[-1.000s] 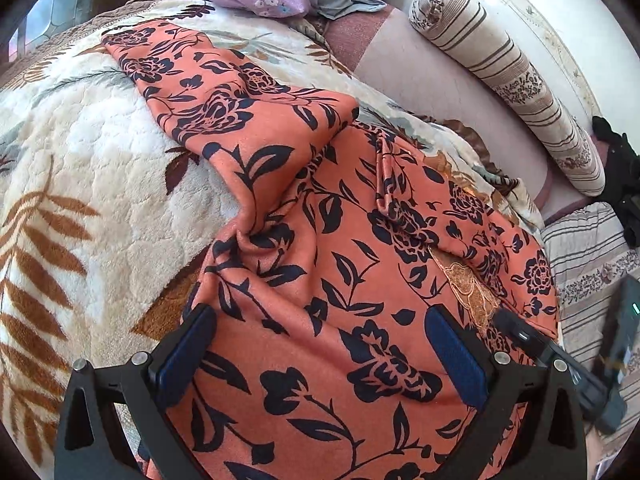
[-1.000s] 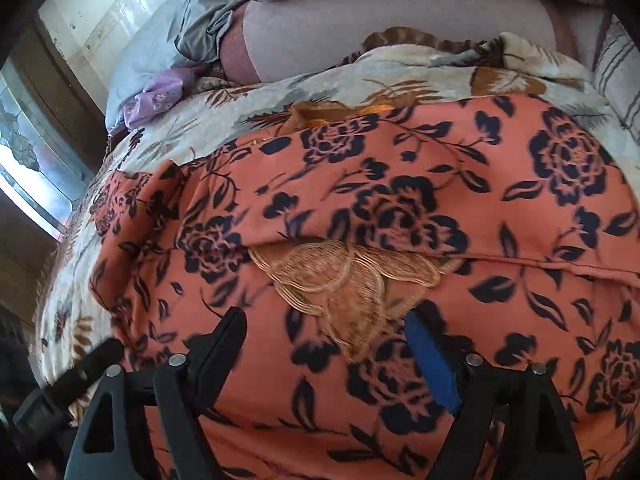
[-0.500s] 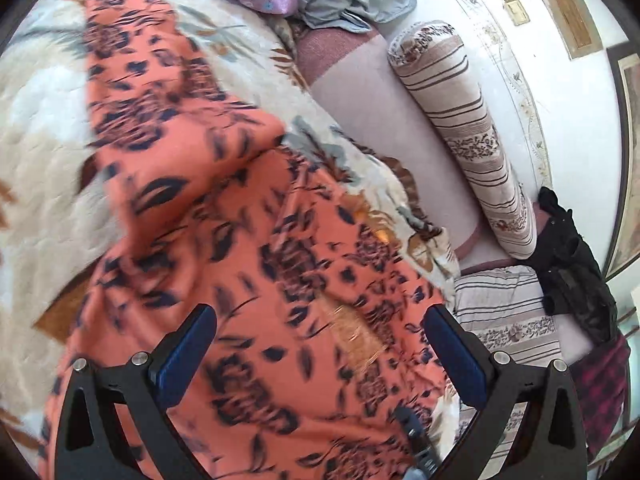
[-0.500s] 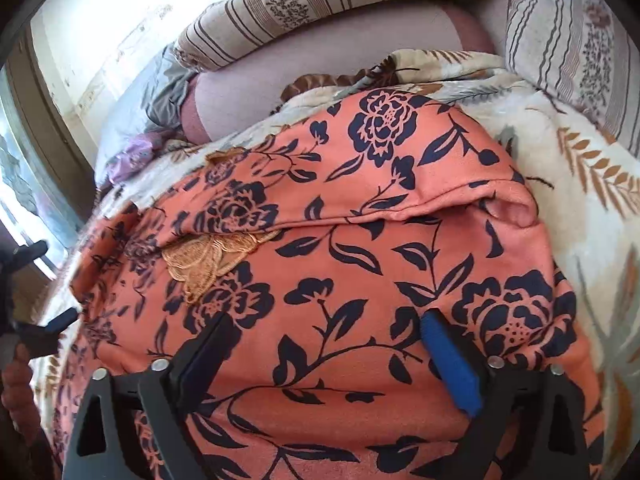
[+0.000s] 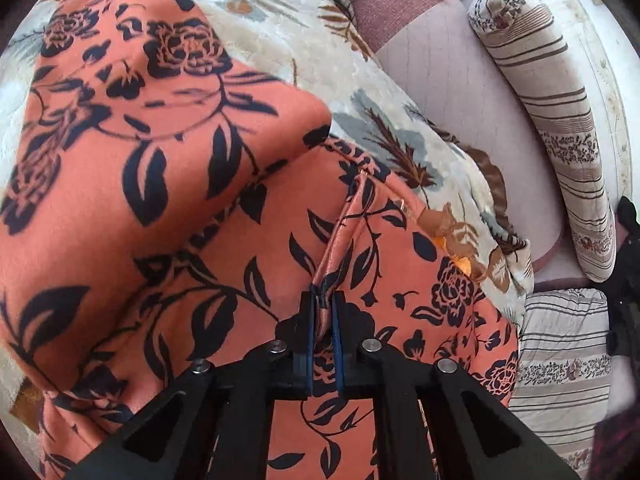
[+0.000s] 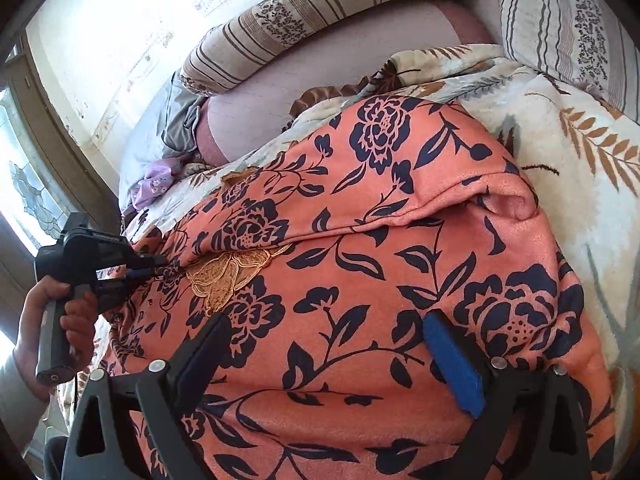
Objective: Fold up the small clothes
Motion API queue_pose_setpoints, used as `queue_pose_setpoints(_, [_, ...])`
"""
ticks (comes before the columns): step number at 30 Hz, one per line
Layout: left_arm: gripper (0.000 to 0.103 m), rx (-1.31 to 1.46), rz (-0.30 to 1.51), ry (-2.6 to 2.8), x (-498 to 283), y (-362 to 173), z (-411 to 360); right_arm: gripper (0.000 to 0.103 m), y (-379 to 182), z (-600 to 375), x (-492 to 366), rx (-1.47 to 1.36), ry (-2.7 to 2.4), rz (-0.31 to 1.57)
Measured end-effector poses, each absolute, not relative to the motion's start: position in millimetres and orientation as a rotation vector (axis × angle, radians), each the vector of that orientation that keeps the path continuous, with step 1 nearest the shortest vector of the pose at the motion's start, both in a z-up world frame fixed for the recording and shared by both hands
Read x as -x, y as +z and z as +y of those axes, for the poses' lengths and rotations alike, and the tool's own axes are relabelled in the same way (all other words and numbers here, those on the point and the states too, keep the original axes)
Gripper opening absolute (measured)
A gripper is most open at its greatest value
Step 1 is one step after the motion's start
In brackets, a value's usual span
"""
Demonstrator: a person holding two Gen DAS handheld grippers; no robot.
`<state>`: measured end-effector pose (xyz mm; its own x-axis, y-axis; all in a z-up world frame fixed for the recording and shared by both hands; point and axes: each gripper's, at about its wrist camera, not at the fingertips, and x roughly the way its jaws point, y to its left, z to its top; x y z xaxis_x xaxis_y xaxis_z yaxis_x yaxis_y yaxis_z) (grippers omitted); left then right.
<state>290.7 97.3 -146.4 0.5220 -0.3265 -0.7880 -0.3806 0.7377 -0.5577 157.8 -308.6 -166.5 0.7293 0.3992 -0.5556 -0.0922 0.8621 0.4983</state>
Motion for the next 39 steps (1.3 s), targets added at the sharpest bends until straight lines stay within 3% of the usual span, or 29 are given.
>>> queue_pose_setpoints(4, [0.007,0.569,0.771,-0.037,-241,-62,80,0.098,-167,-309,-159,-0.469,0.284,0.707])
queue_pose_setpoints(6, [0.008,0.495,0.703,-0.01,-207,-44,77,0.098,-167,-309,-159,-0.469,0.285,0.707])
queue_pose_setpoints(8, [0.008,0.461,0.792,0.015,-204,-67,77,0.098,-167,-309,-159,-0.467,0.284,0.708])
queue_pose_setpoints(12, [0.012,0.44,1.054,0.118,-226,-163,95,0.098,-166,-310,-158,-0.469,0.285,0.713])
queue_pose_setpoints(14, [0.012,0.403,0.941,0.076,-218,-162,96,0.098,-162,-312,-158,-0.482,0.286,0.732])
queue_pose_setpoints(17, [0.012,0.376,0.903,0.036,-209,-165,94,0.098,-146,-320,-160,-0.541,0.331,0.8])
queue_pose_setpoints(22, [0.012,0.467,0.889,0.002,-202,-169,104,0.098,-101,-347,-192,-0.663,0.416,0.739])
queue_pose_setpoints(27, [0.012,0.455,0.887,0.004,-209,-165,104,0.097,-140,-383,-249,-0.73,0.284,0.895])
queue_pose_setpoints(28, [0.012,0.464,0.886,-0.002,-209,-165,105,0.087,-157,-396,-252,-0.711,0.183,0.945])
queue_pose_setpoints(29, [0.012,0.467,0.887,0.001,-209,-165,105,0.083,-166,-413,-247,-0.8,0.202,0.91])
queue_pose_setpoints(32, [0.013,0.459,0.887,0.022,-212,-164,101,0.086,-145,-414,-241,-0.797,0.189,0.904])
queue_pose_setpoints(34, [0.018,0.449,0.884,0.033,-214,-164,96,0.086,-123,-400,-251,-0.742,0.275,0.874])
queue_pose_setpoints(36, [0.032,0.421,0.879,0.013,-215,-163,90,0.086,-106,-390,-271,-0.734,0.366,0.82])
queue_pose_setpoints(39, [0.038,0.399,0.88,-0.001,-216,-162,86,0.089,-131,-384,-313,-0.682,0.331,0.9])
